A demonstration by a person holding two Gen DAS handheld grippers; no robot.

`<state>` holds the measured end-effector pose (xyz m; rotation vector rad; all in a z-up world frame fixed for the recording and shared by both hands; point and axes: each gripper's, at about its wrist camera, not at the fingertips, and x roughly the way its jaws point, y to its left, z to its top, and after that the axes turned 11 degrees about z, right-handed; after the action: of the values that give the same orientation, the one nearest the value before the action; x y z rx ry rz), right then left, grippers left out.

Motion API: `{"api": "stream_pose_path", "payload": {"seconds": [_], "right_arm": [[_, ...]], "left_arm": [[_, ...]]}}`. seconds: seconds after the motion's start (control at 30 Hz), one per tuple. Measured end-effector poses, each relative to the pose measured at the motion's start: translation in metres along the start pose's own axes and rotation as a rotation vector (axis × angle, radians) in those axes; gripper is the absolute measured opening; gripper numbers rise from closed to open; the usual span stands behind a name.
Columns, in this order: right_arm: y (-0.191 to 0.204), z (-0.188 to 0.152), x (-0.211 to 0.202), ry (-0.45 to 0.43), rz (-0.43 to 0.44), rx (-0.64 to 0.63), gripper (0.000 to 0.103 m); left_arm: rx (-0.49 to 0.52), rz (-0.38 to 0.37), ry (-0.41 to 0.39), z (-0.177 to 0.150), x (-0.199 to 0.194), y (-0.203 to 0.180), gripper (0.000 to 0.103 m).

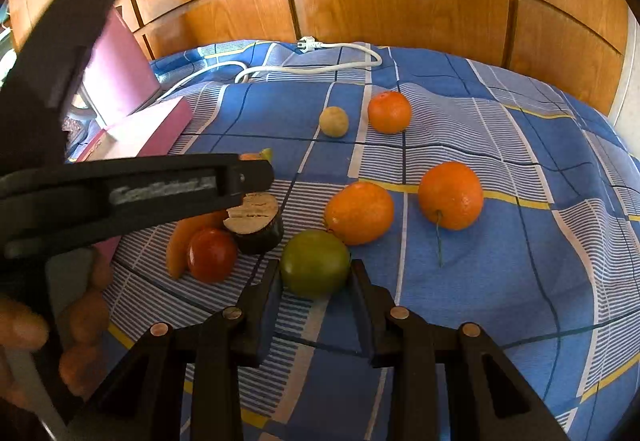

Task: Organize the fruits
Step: 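Grasp the orange carrot with the left tool, then lift the carrot with the left tool while the right tool grasps the green lime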

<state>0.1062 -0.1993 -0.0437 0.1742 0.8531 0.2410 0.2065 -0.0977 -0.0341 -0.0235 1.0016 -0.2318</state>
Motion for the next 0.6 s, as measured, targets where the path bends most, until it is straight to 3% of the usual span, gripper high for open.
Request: {"api": "stream_pose_path", "payload": {"seconds": [0.6], "right_arm": [[0.002,0.001,-0.002,-0.029,-0.003,-0.004,0.034]], "left_arm": [[-0.063,0.057,-0.152,-0.026,-0.04,0.014,0.032]]}}
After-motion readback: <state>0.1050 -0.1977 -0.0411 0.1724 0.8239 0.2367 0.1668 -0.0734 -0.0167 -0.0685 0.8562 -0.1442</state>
